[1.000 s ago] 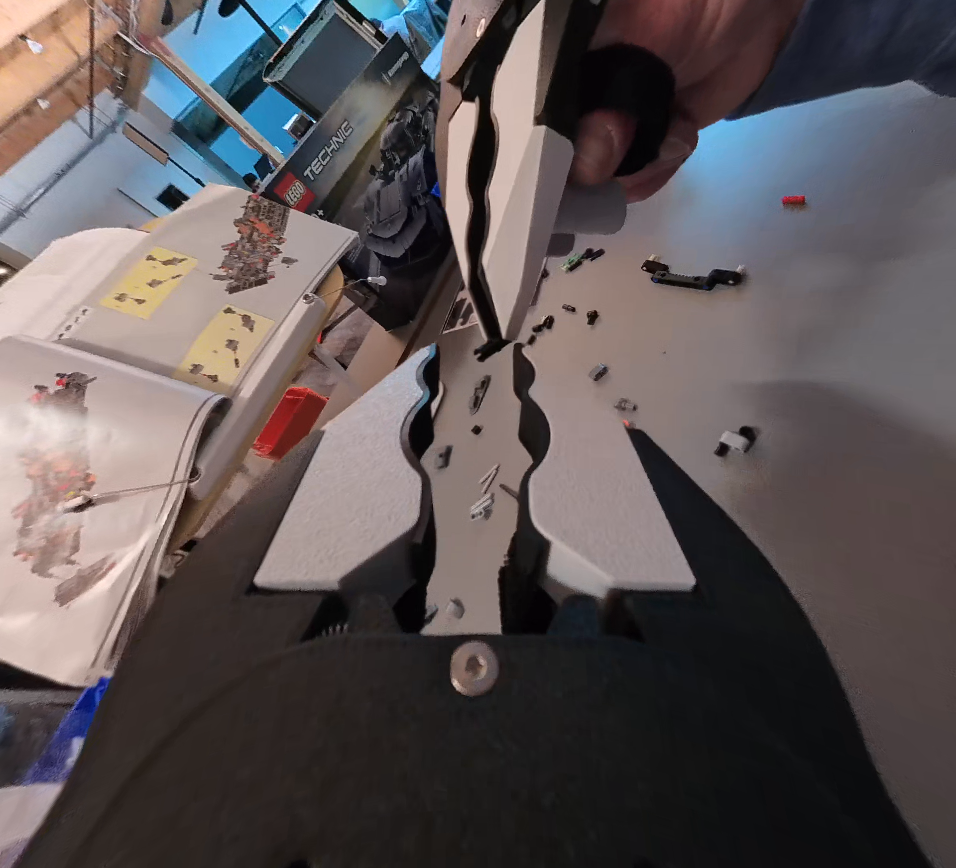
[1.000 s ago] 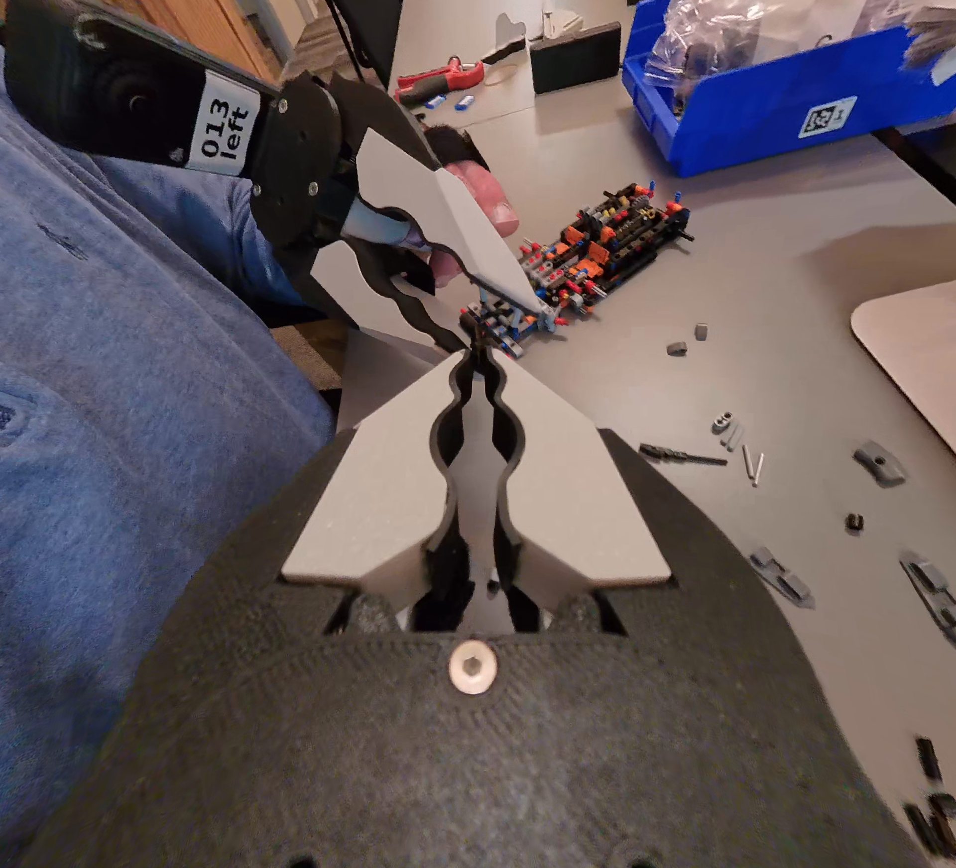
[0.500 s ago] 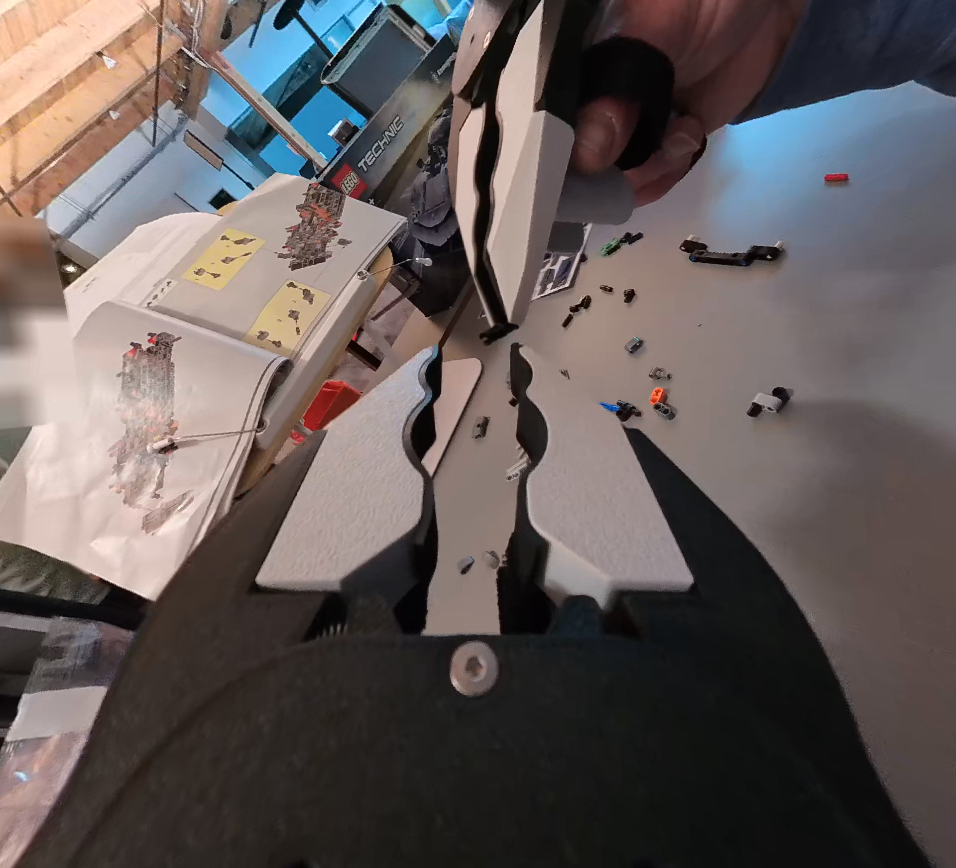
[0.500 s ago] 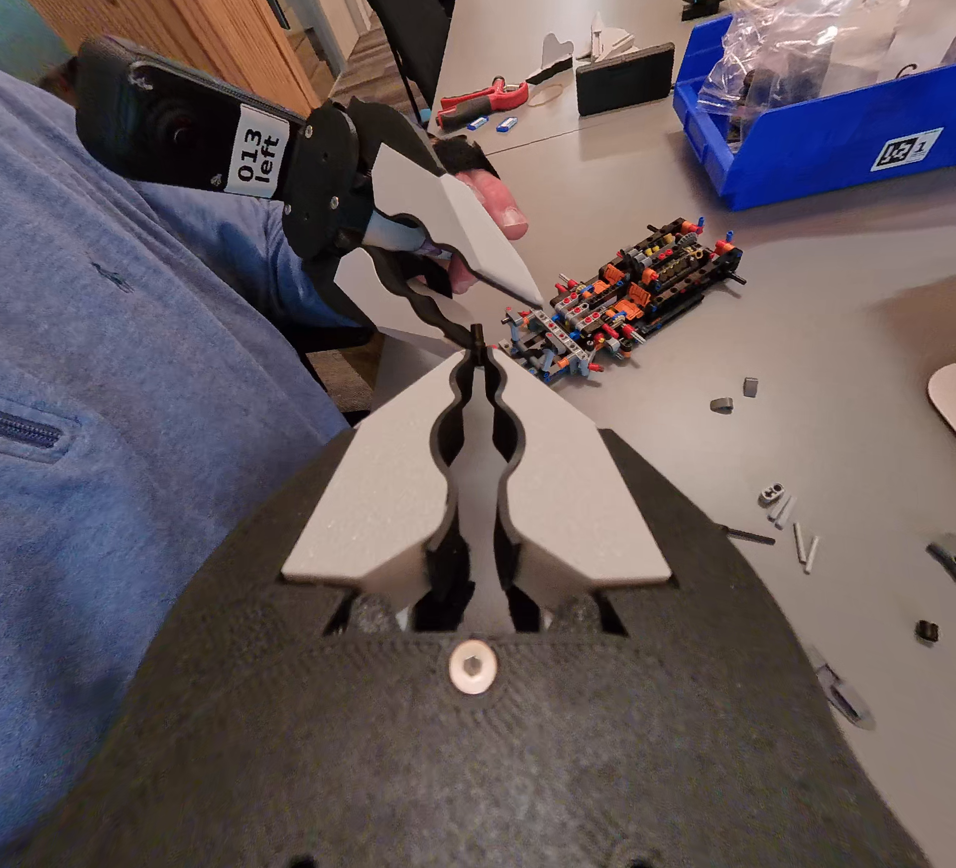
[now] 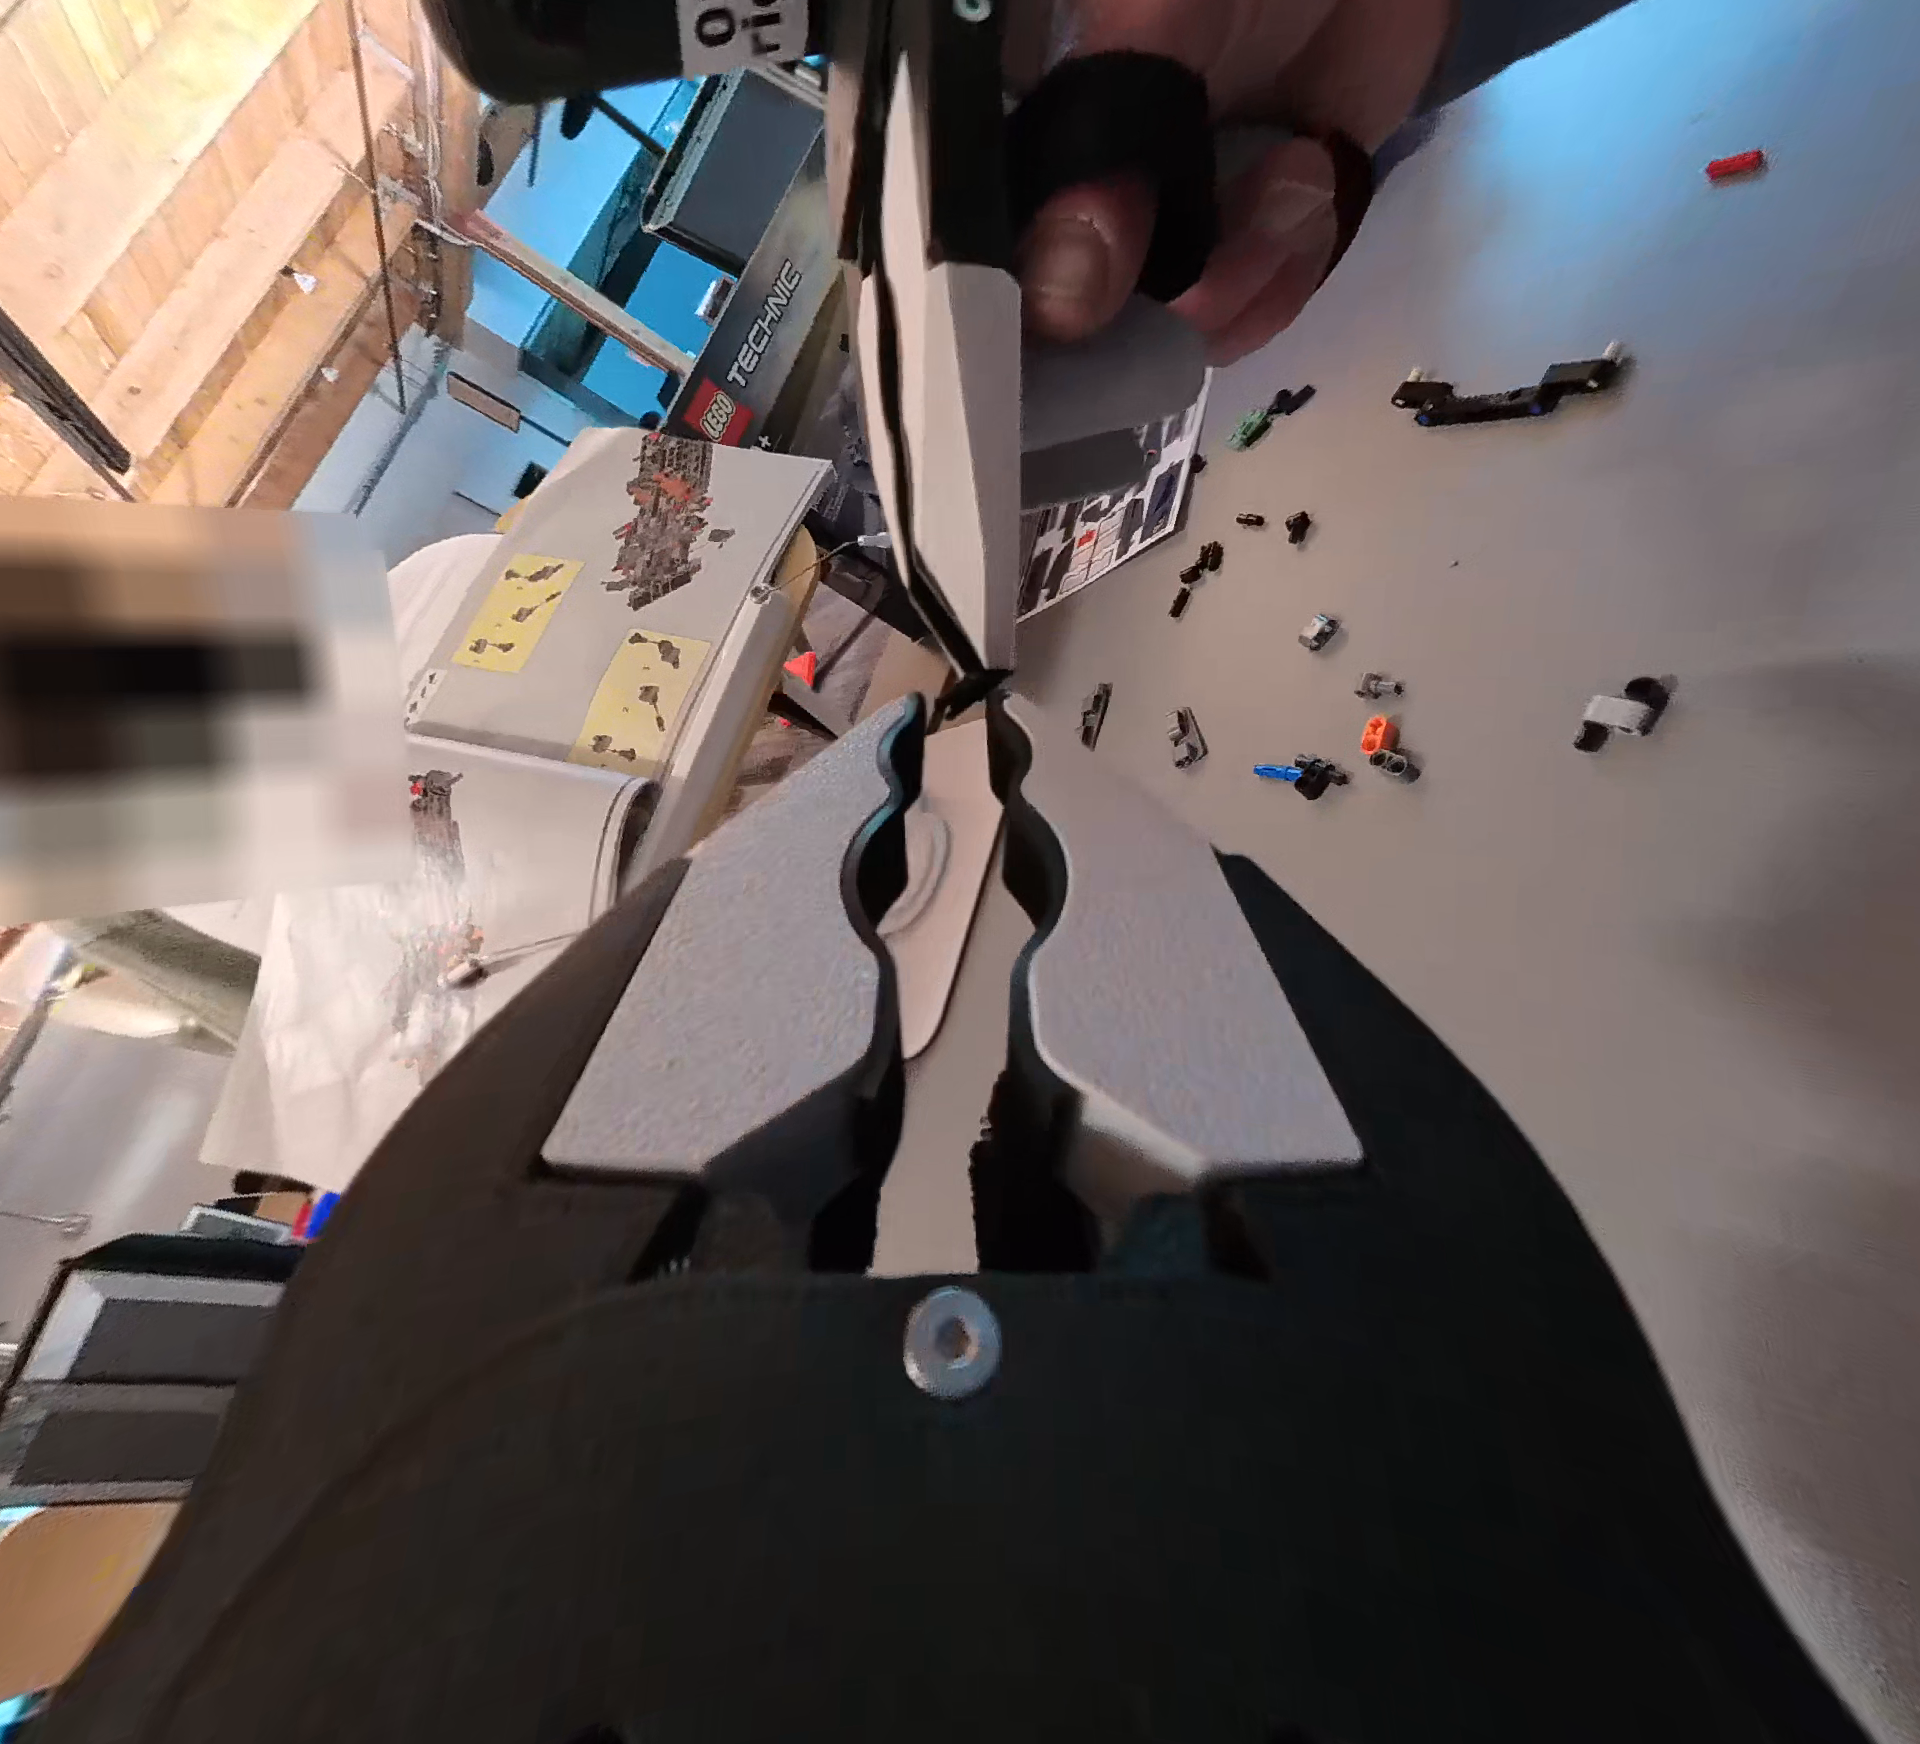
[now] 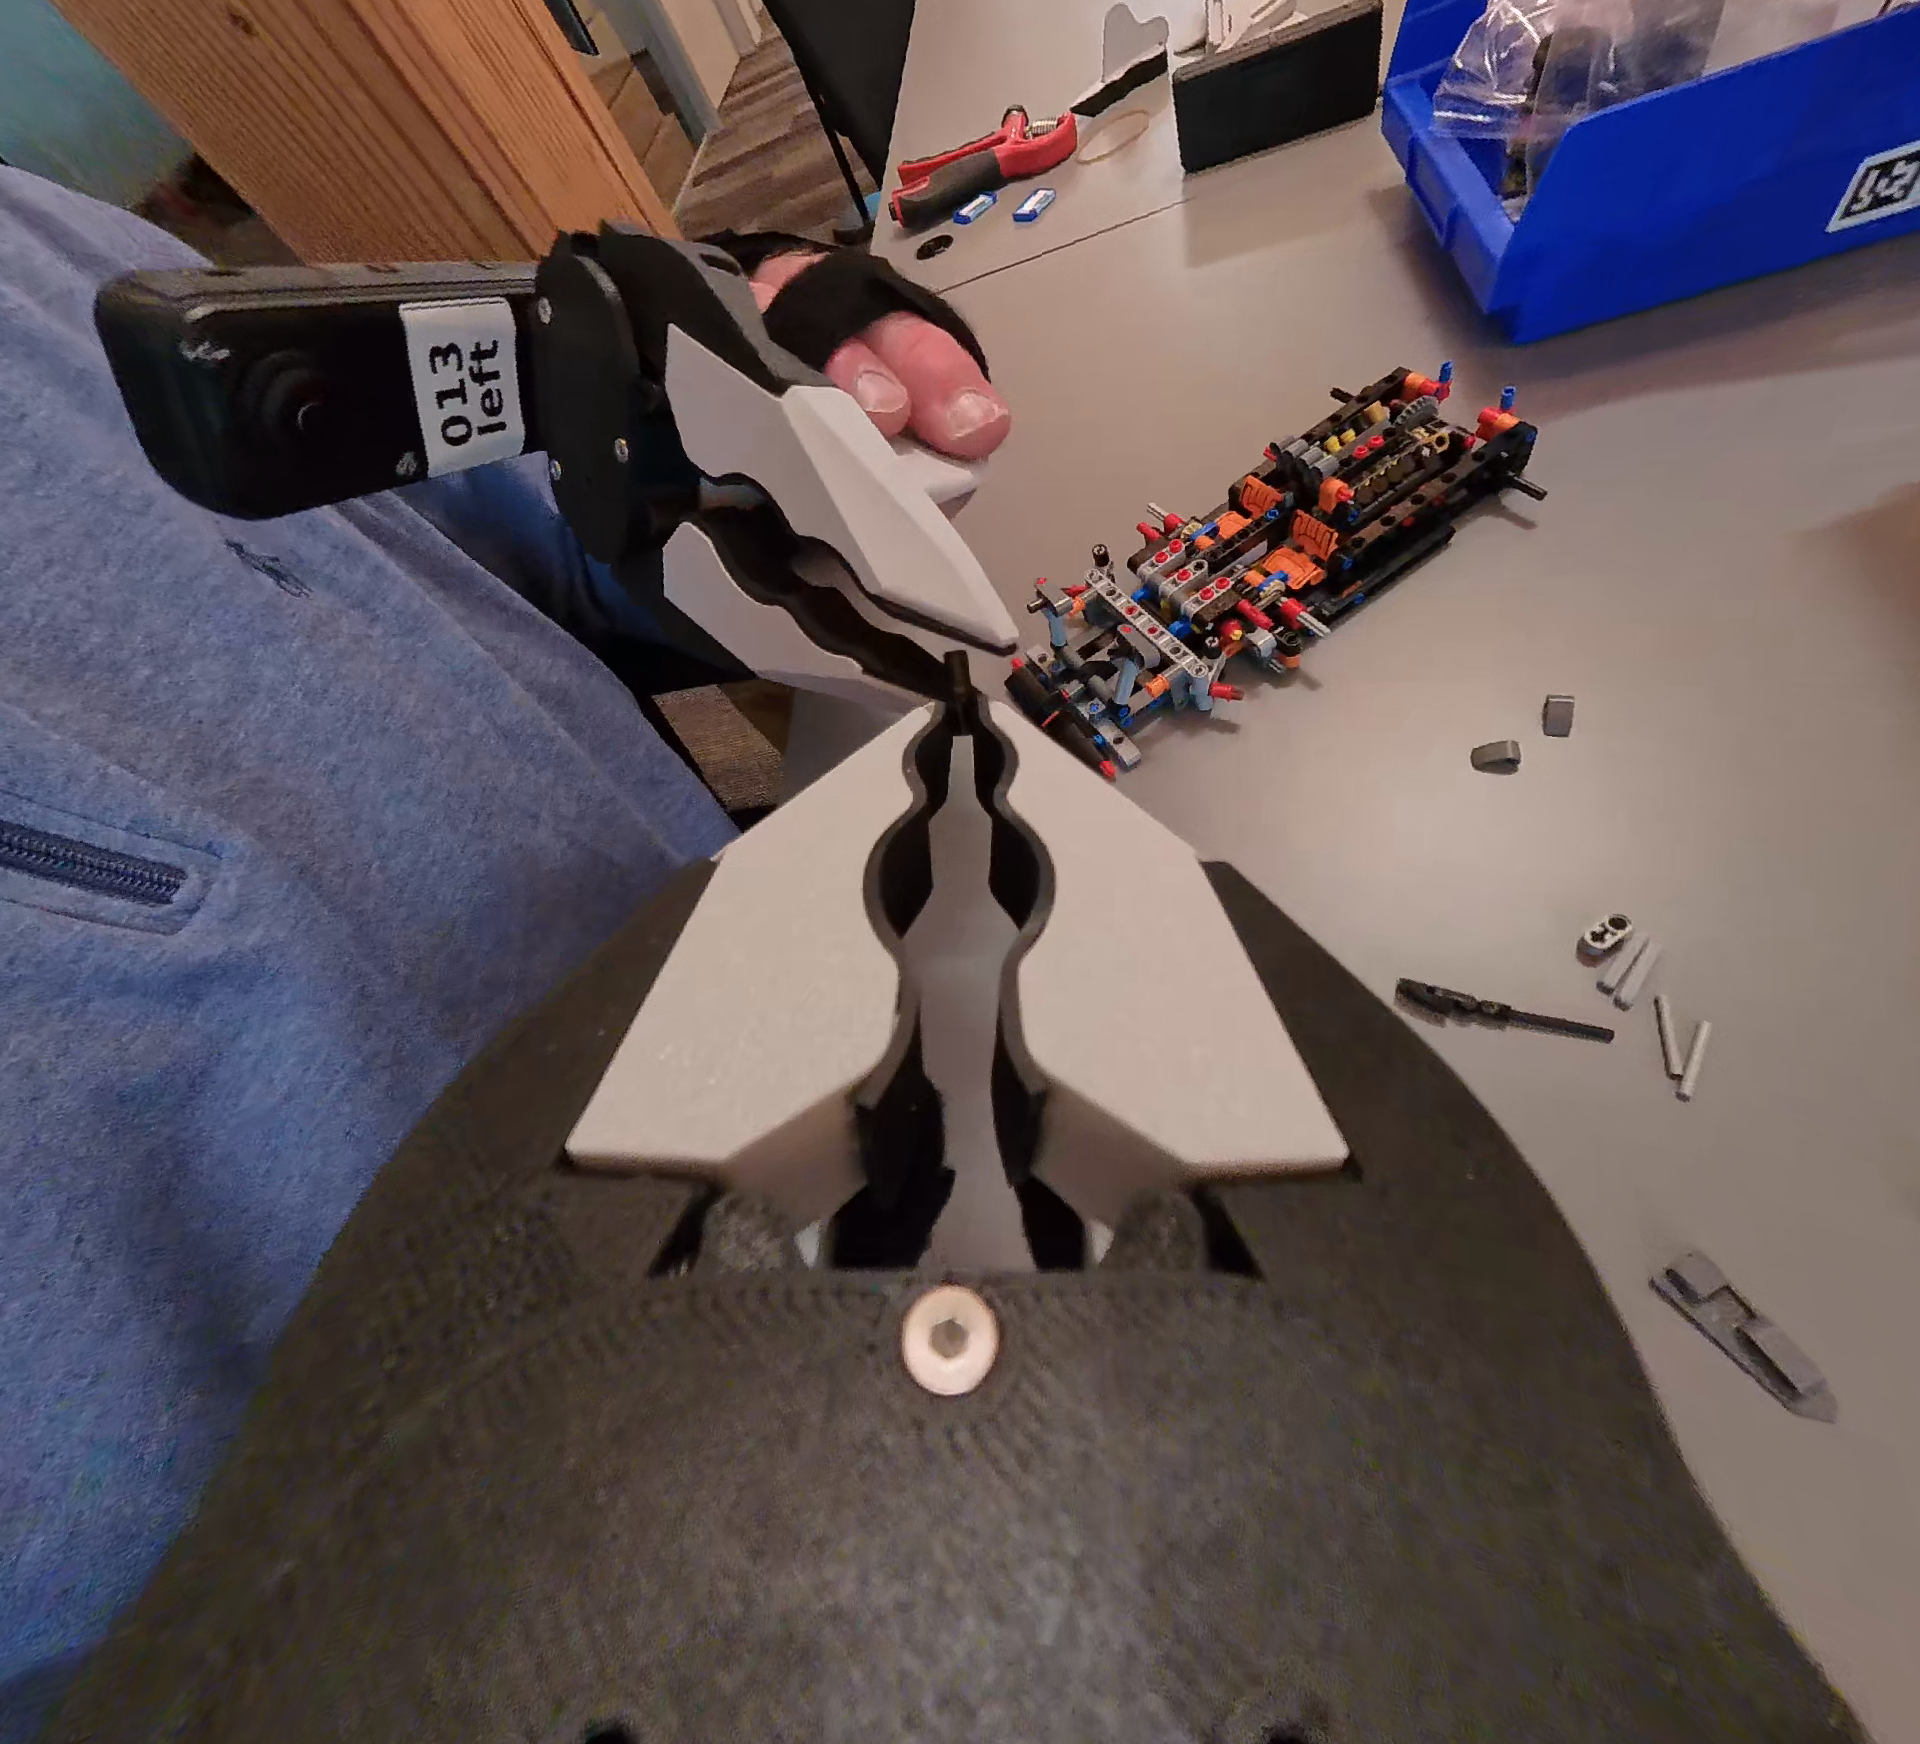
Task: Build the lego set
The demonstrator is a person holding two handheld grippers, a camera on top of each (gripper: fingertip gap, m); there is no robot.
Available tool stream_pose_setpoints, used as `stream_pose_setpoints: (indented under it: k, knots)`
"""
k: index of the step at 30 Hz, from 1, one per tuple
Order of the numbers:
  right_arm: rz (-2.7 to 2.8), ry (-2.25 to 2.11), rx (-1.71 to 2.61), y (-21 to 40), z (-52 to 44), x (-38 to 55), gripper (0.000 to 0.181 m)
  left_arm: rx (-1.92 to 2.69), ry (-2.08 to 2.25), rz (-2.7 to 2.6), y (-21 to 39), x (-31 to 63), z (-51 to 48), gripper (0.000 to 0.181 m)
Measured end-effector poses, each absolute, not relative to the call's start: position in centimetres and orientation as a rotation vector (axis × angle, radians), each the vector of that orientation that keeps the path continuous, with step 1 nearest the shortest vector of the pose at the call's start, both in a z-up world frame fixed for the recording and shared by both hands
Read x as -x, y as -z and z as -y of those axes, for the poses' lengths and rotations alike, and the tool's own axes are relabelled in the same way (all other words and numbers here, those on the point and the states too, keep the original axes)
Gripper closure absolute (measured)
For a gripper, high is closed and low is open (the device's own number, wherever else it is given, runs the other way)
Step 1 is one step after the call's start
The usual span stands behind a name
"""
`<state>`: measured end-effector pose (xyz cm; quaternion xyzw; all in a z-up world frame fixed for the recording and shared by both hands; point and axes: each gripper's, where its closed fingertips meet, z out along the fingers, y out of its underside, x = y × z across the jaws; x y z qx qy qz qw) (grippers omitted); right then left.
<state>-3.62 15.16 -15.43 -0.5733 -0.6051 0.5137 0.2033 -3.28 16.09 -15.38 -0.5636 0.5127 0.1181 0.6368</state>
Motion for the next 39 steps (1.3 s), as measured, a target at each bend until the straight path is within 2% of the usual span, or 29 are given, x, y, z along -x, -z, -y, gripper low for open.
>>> stream_pose_setpoints:
  k: [10, 22, 26, 39]
  knots:
    - [1.665, -1.433, 1.631, 15.6, -15.5, 3.2, 0.180, 1.263, -0.376, -1.213, 15.7, 2.8, -15.9, 0.175]
    - [1.439, -1.515, 1.444, 12.3, -15.7, 3.8, 0.179, 1.283, -0.267, -1.067, 13.2, 3.8, -15.6, 0.179]
    - [1.461, -1.405, 1.398, 12.1, -15.9, 3.7, 0.175, 1.285, -0.208, -1.050, 12.8, 3.7, -15.4, 0.179]
    - [1.433, -1.540, 1.390, 11.6, -15.1, 3.4, 0.172, 1.284, -0.140, -1.034, 12.3, 3.3, -15.3, 0.179]
